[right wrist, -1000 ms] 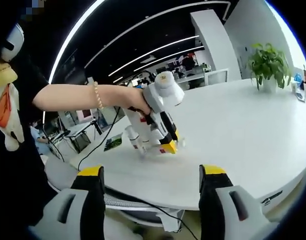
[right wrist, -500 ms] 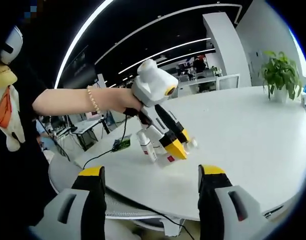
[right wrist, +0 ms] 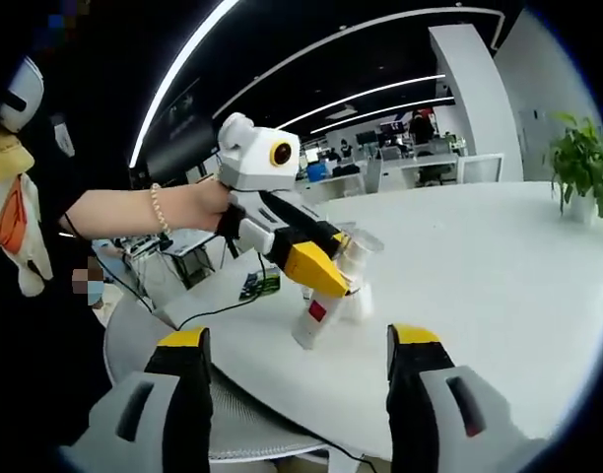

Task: Arrange the skincare products in the storage area until every visible bottle or jar stands upright without overlapping.

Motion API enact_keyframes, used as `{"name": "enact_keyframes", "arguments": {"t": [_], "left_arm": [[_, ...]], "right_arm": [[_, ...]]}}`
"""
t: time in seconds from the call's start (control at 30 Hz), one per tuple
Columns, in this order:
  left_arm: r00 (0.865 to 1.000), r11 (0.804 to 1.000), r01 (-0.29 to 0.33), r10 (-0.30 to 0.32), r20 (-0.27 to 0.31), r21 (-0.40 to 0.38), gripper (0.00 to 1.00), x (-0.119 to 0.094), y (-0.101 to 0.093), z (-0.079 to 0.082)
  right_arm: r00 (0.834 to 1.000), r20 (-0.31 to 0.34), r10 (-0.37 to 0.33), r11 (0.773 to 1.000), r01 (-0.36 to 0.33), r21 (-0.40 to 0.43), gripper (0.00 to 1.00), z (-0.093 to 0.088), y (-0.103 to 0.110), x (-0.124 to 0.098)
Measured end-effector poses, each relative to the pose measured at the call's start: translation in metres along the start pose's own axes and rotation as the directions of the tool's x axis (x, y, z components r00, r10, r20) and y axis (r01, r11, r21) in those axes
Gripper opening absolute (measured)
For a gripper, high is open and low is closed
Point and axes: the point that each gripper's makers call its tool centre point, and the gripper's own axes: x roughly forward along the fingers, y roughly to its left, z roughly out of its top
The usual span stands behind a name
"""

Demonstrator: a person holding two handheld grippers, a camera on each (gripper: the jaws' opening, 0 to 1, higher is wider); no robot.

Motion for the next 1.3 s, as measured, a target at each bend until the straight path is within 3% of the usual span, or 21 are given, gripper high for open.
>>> {"name": "enact_keyframes", "arguments": {"t": [0.2,0.4,0.53,0.77,1.03,1.17,1.3], "left_arm": [[0.993,0.999,0.035,-0.033,0.115,-0.017,0.24,-0.027,-0.015,0.01],[0.979,0.998,0.069,-0.068,0.191,-0.002,0.24,-0.055,-0.036,0.016],[0.971,0.997,0.078,-0.076,0.228,-0.003,0.24,-0.073,-0.043,0.016],[0.958,0.998,0.058,-0.058,0.282,0.006,0.24,-0.103,-0.048,0.017],[0.924,0.997,0.066,-0.05,0.379,-0.031,0.24,-0.134,-0.051,0.021],[0.91,0.995,0.083,-0.055,0.412,-0.048,0.25,-0.146,-0.049,0.023],[0.894,0.995,0.084,-0.051,0.444,-0.055,0.25,-0.151,-0.054,0.024]], "right_arm": [[0.998,-0.01,0.061,0.998,-0.061,-0.019,0.67,0.007,0.013,0.018],[0.988,0.0,0.155,0.986,-0.155,-0.055,0.54,0.028,0.034,0.037],[0.968,0.034,0.247,0.968,-0.246,-0.039,0.46,0.045,0.055,0.048],[0.94,0.009,0.341,0.938,-0.339,-0.074,0.36,0.059,0.083,0.068],[0.891,0.032,0.454,0.89,-0.451,-0.076,0.22,0.076,0.111,0.083],[0.872,0.055,0.486,0.874,-0.483,-0.06,0.21,0.082,0.118,0.083],[0.865,0.063,0.497,0.867,-0.494,-0.06,0.2,0.085,0.121,0.081]]}}
